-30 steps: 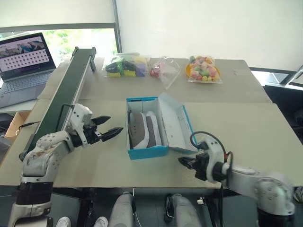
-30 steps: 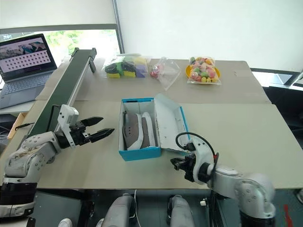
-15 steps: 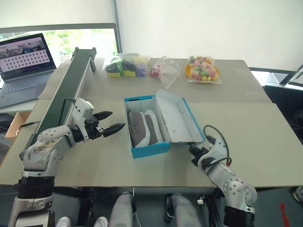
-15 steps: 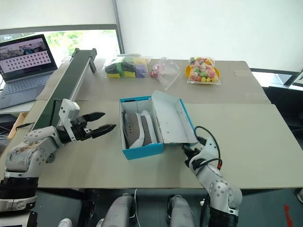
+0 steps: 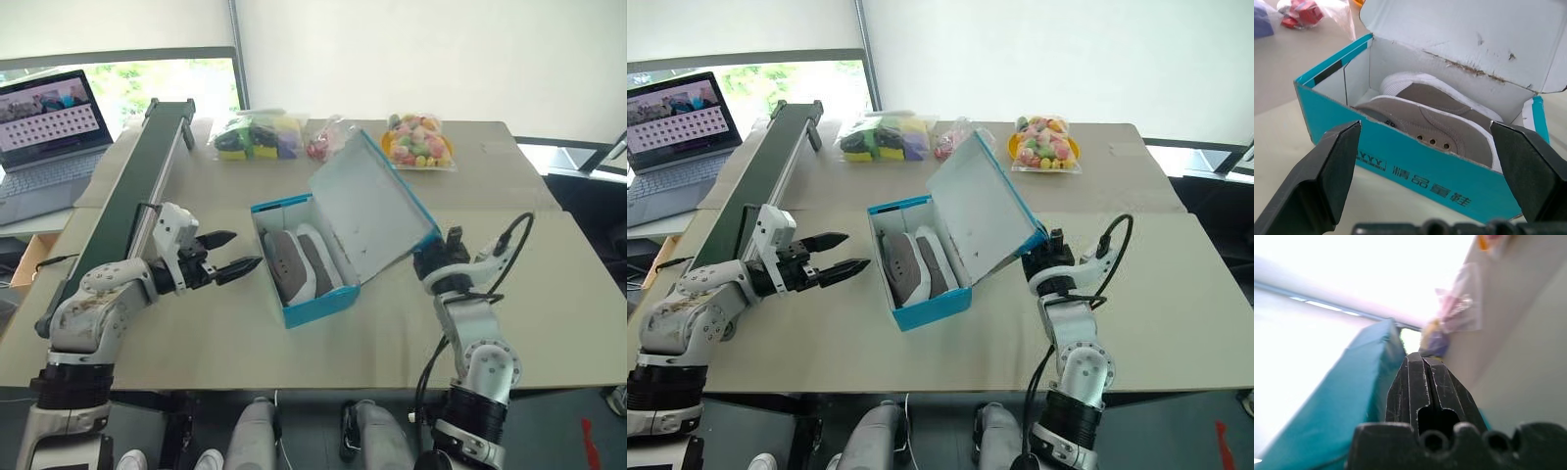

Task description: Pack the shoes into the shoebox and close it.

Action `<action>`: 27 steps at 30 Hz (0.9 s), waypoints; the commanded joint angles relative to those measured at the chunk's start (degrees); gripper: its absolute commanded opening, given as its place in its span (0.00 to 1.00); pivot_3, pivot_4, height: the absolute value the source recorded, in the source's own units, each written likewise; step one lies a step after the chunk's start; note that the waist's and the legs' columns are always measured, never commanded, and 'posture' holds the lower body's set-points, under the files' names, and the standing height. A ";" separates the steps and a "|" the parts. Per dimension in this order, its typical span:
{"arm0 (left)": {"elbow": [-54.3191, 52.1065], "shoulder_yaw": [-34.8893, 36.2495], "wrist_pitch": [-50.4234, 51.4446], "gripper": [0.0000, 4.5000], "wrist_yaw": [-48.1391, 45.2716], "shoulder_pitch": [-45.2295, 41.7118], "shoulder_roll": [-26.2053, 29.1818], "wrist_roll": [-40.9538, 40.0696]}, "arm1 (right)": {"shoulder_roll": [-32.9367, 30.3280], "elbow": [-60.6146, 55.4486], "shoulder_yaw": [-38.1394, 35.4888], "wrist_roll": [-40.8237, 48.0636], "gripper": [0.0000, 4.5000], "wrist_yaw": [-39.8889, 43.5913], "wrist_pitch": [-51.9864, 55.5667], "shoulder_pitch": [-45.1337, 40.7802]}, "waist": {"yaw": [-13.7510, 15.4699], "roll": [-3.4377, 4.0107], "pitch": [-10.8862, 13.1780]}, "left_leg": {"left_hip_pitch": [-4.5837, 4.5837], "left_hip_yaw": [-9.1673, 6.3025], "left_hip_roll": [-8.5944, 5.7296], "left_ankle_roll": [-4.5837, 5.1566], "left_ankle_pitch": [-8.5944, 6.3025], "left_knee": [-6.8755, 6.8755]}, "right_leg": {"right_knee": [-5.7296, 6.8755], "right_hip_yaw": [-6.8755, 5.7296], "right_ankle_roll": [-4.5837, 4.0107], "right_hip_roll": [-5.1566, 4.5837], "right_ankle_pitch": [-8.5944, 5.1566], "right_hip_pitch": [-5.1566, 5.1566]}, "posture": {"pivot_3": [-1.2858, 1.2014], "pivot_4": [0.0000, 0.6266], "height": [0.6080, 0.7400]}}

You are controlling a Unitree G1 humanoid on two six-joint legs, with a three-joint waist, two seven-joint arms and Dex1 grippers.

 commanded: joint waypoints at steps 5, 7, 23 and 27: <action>-6.30 3.85 2.11 1.00 2.59 1.72 0.82 -2.28 | -17.23 -11.03 21.79 -1.25 0.01 15.91 16.66 -6.85 | -0.57 -0.02 -0.01 | 0.13 -0.03 -0.03 -0.36 -0.21 0.08 | 0.00 0.27 -0.33 0.02 -0.20 0.03 | 0.52 0.24 0.55; -7.71 4.99 2.53 1.00 2.99 2.74 1.22 -2.65 | -19.95 -7.55 24.61 -6.59 0.01 16.32 17.08 -11.67 | -0.40 -0.03 -0.02 | 0.16 -0.02 -0.08 -0.37 -0.22 0.09 | -0.01 0.36 -0.34 0.04 -0.20 0.07 | 0.52 0.24 0.55; -13.76 9.67 4.16 1.00 6.08 9.31 2.48 -4.74 | -16.84 43.41 44.27 -50.20 0.01 35.13 -1.37 -35.96 | 0.31 -0.06 -0.03 | 0.04 0.33 -0.14 -0.24 -0.14 0.08 | 0.00 0.57 0.00 0.09 0.01 -0.06 | 0.52 0.24 0.55; -15.34 10.71 4.61 1.00 7.55 10.98 2.27 -5.41 | -14.66 53.61 48.00 -57.66 0.01 38.79 -3.66 -35.40 | 0.05 -0.10 -0.11 | 0.09 0.36 -0.15 -0.25 -0.14 0.11 | 0.04 0.63 0.02 0.09 0.02 -0.04 | 0.52 0.24 0.55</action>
